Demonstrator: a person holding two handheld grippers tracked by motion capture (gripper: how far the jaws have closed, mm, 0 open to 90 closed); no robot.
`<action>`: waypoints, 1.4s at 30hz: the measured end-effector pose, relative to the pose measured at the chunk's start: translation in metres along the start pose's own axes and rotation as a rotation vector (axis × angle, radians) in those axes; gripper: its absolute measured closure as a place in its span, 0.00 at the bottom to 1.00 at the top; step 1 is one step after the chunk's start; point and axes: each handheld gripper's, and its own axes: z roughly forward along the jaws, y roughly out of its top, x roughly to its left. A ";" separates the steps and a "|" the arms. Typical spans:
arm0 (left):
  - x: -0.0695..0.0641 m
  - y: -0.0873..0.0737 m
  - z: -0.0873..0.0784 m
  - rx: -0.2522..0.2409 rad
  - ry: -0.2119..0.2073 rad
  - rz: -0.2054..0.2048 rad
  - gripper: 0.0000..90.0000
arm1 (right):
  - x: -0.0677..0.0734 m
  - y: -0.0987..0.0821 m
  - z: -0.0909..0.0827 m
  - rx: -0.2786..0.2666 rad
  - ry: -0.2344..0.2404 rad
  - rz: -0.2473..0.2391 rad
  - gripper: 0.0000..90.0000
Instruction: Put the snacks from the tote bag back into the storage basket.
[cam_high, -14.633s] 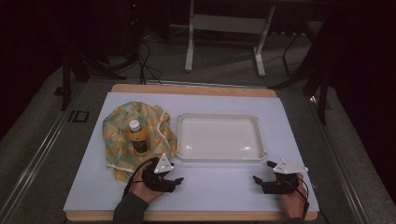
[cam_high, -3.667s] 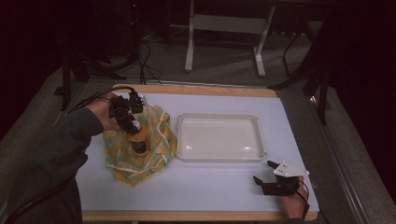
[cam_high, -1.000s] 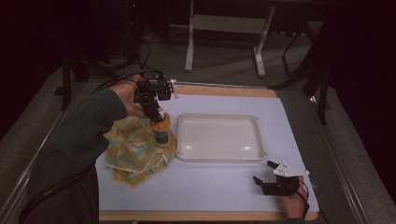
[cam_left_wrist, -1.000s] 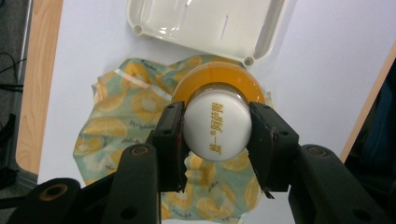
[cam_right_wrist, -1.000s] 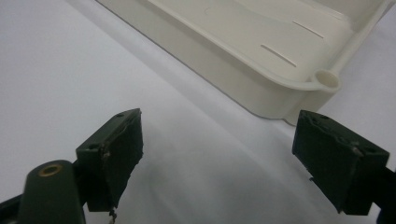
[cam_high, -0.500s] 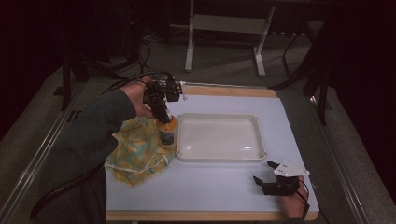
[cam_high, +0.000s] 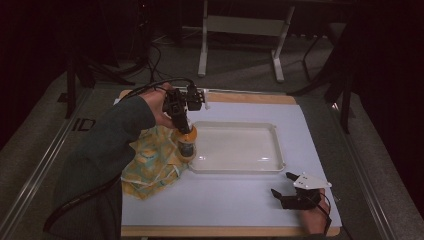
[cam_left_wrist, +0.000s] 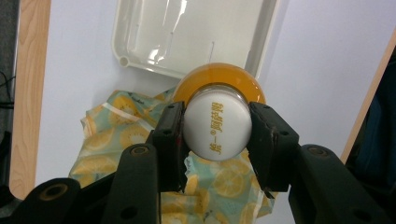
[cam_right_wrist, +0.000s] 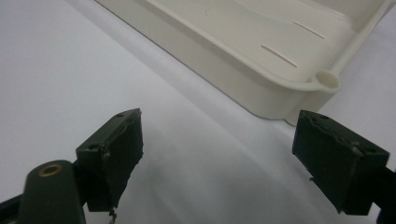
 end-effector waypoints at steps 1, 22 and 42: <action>0.000 0.001 0.000 0.001 -0.001 0.004 0.65 | 0.000 0.000 0.000 0.000 0.000 -0.001 0.18; -0.004 0.021 0.002 -0.016 0.001 0.025 0.65 | 0.000 0.000 0.000 0.000 -0.001 -0.003 0.18; -0.008 0.040 0.013 -0.012 -0.024 0.046 0.65 | 0.001 0.000 -0.001 -0.005 -0.002 -0.003 0.18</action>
